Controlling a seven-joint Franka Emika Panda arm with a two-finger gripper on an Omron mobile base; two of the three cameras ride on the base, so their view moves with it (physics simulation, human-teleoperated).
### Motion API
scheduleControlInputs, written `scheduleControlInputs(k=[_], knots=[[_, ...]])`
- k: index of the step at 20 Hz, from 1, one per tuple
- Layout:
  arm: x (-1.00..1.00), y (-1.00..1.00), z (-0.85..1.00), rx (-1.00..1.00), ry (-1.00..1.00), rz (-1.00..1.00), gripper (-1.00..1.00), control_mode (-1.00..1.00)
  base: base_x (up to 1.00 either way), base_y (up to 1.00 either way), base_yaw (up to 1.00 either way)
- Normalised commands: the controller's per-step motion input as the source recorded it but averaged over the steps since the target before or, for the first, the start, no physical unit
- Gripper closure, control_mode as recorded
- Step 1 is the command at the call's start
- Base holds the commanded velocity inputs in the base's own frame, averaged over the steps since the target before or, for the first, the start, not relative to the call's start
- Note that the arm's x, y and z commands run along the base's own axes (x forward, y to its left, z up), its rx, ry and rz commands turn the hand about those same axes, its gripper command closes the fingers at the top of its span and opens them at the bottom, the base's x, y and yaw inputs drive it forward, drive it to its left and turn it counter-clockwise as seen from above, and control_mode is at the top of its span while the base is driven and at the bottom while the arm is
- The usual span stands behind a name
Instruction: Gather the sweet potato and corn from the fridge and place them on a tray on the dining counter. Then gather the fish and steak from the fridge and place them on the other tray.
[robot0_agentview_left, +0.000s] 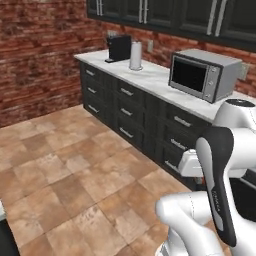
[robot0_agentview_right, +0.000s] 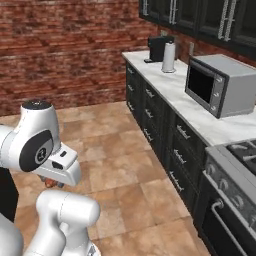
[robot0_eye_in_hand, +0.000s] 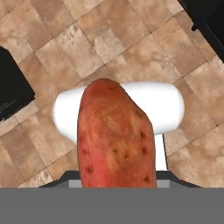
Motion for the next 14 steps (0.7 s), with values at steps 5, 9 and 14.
scheduleControlInputs(k=[5,9,14], knots=[[0.00,0.00,0.00,0.00,0.00,0.00,1.00,1.00,0.75,0.00,0.35],[0.00,0.00,0.00,0.00,0.00,0.00,1.00,1.00,0.72,0.00,0.38],[0.00,0.00,0.00,0.00,0.00,0.00,1.00,1.00,0.71,-0.17,0.42]])
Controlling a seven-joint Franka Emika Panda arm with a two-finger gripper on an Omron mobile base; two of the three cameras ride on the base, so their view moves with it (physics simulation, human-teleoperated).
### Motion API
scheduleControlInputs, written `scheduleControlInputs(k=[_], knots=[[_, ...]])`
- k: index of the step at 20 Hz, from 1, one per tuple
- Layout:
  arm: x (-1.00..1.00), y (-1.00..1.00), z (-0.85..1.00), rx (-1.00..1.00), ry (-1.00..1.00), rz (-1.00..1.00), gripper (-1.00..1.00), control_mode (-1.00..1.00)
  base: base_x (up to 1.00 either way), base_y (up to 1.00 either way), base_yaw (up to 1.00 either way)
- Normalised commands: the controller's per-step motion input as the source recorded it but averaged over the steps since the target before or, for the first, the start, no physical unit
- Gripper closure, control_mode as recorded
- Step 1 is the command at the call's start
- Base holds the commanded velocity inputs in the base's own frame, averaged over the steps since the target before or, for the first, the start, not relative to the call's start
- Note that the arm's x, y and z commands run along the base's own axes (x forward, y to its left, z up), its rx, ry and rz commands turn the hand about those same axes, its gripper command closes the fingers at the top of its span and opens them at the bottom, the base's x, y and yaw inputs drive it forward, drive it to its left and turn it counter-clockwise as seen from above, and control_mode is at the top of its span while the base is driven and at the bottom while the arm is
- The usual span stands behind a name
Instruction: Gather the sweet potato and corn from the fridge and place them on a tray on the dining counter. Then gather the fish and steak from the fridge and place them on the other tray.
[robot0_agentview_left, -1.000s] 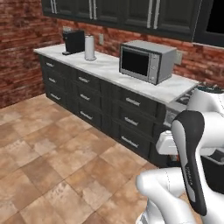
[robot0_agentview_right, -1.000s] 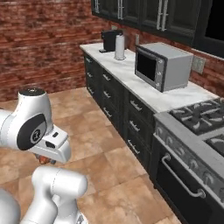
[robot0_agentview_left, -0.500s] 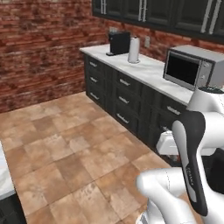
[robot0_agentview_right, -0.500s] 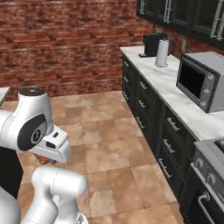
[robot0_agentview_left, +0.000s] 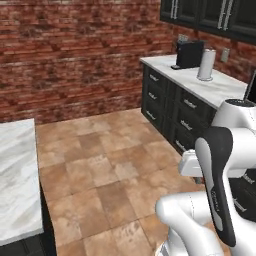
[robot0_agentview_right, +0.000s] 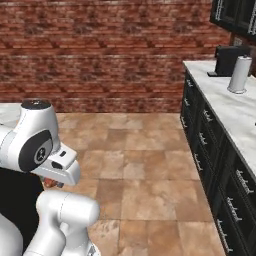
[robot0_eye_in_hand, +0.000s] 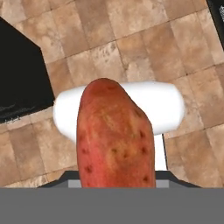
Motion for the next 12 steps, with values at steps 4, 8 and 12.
scheduleControlInputs(k=[4,8,12], knots=[[0.00,0.00,0.00,0.00,0.00,0.00,1.00,1.00,0.61,-0.68,0.38],[0.00,0.00,0.00,0.00,0.00,0.00,1.00,1.00,0.66,-0.72,0.34],[0.00,0.00,0.00,0.00,0.00,0.00,1.00,1.00,0.90,-0.61,0.35]])
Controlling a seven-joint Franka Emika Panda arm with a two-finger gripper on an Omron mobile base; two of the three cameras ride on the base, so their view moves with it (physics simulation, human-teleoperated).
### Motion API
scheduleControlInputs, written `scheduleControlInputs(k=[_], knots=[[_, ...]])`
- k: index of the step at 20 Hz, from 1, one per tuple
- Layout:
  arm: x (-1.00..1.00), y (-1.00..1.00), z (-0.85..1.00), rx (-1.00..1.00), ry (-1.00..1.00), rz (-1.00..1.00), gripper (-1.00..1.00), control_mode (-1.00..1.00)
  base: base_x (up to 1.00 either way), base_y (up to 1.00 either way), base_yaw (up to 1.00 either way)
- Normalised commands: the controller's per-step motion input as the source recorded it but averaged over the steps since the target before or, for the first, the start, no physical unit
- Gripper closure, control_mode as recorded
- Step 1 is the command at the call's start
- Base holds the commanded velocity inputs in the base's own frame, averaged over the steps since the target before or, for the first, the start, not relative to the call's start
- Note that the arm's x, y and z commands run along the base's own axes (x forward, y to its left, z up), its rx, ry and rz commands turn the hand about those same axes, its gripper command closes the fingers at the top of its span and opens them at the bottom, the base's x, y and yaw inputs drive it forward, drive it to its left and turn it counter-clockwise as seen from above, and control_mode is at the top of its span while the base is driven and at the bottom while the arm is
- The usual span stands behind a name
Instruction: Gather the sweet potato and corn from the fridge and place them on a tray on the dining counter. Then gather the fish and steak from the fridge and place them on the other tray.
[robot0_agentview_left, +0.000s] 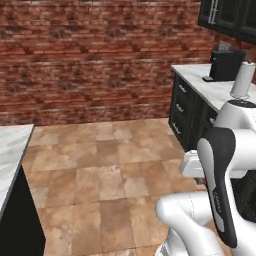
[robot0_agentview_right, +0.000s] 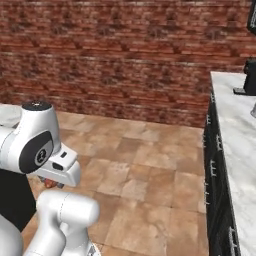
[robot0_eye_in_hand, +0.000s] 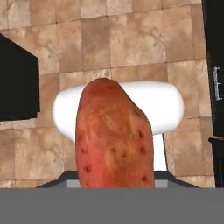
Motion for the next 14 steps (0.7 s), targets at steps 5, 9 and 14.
scheduleControlInputs(k=[5,9,14], knots=[[0.00,0.00,0.00,0.00,0.00,0.00,1.00,1.00,1.00,-0.51,0.36],[0.00,0.00,0.00,0.00,0.00,0.00,1.00,1.00,1.00,-0.45,0.37],[0.00,0.00,0.00,0.00,0.00,0.00,1.00,1.00,1.00,-0.36,0.39]])
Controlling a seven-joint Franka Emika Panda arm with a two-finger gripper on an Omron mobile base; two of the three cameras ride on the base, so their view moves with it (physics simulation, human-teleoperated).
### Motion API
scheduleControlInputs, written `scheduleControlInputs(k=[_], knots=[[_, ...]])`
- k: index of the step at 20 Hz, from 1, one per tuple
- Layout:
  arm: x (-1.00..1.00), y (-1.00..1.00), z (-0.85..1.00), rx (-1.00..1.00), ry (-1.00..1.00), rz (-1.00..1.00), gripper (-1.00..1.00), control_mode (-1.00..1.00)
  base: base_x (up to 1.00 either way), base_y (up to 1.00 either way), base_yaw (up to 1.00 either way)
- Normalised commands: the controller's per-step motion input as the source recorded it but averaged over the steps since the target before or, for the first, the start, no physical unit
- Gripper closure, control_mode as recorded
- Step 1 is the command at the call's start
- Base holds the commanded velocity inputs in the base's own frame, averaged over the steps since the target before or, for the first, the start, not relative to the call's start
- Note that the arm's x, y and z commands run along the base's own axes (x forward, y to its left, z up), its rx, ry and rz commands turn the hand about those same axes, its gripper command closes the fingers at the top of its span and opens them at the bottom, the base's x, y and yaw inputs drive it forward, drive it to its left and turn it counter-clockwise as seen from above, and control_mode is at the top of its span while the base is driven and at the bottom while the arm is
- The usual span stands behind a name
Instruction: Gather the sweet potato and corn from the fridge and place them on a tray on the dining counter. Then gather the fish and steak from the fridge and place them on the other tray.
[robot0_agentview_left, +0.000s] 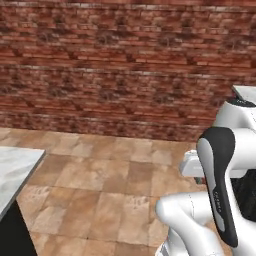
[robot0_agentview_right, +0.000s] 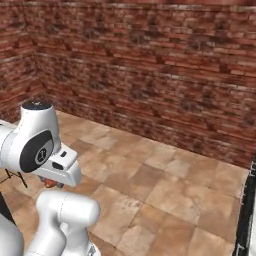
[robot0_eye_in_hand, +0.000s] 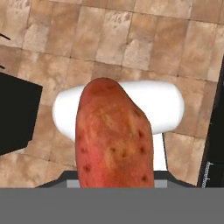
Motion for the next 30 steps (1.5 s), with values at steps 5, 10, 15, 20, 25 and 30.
scheduleControlInputs(k=[5,10,15,20,25,30], knots=[[0.00,0.00,0.00,0.00,0.00,0.00,1.00,1.00,1.00,-0.30,0.41],[0.00,0.00,0.00,0.00,0.00,0.00,1.00,1.00,1.00,-0.29,0.42],[0.00,0.00,0.00,0.00,0.00,0.00,1.00,1.00,1.00,-0.24,0.44],[0.00,0.00,0.00,0.00,0.00,0.00,1.00,1.00,1.00,-0.21,0.45],[0.00,0.00,0.00,0.00,0.00,0.00,1.00,1.00,1.00,-0.21,0.46],[0.00,0.00,0.00,0.00,0.00,0.00,1.00,1.00,1.00,-0.21,0.46]])
